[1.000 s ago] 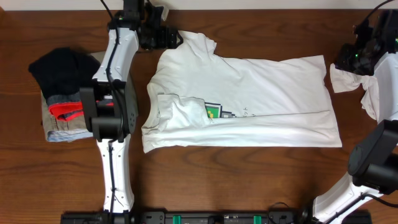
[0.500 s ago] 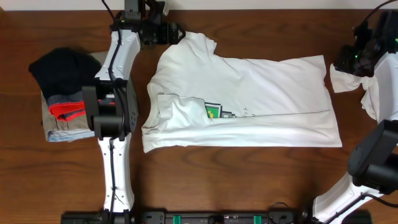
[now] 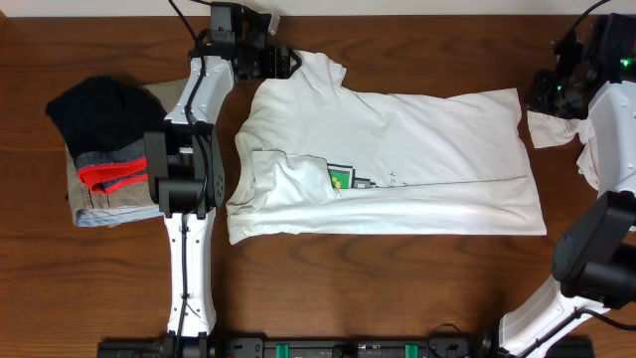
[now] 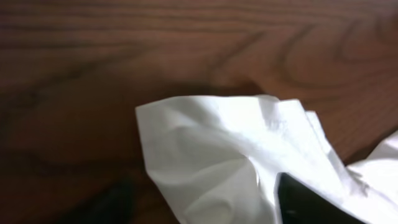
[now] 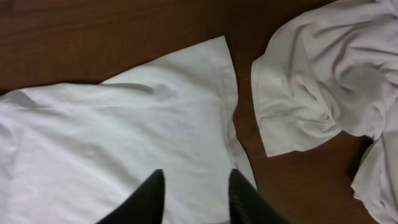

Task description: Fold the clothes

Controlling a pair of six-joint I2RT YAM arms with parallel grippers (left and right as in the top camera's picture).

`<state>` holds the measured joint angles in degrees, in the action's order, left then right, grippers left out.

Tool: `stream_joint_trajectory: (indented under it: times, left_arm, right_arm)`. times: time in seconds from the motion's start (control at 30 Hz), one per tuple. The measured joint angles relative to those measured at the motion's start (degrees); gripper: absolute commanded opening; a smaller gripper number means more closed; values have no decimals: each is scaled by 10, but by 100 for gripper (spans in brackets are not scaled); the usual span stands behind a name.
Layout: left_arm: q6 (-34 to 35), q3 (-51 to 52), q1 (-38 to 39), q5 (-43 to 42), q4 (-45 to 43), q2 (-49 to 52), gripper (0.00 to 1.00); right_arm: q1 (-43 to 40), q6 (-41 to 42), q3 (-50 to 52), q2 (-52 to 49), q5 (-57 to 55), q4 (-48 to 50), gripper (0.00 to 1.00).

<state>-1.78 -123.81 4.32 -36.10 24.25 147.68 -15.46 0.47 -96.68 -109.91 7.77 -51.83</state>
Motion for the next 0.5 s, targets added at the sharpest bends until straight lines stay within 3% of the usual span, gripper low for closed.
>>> stream_joint_trajectory:
  times: [0.1, 0.5]
  left_arm:
    - [1, 0, 2, -13, -2, 3, 33]
    - [20, -12, -2, -92, 8, -4, 32]
  right_arm:
    - [0, -1, 0, 0, 0, 0, 25]
    - [0, -1, 0, -3, -8, 36, 20]
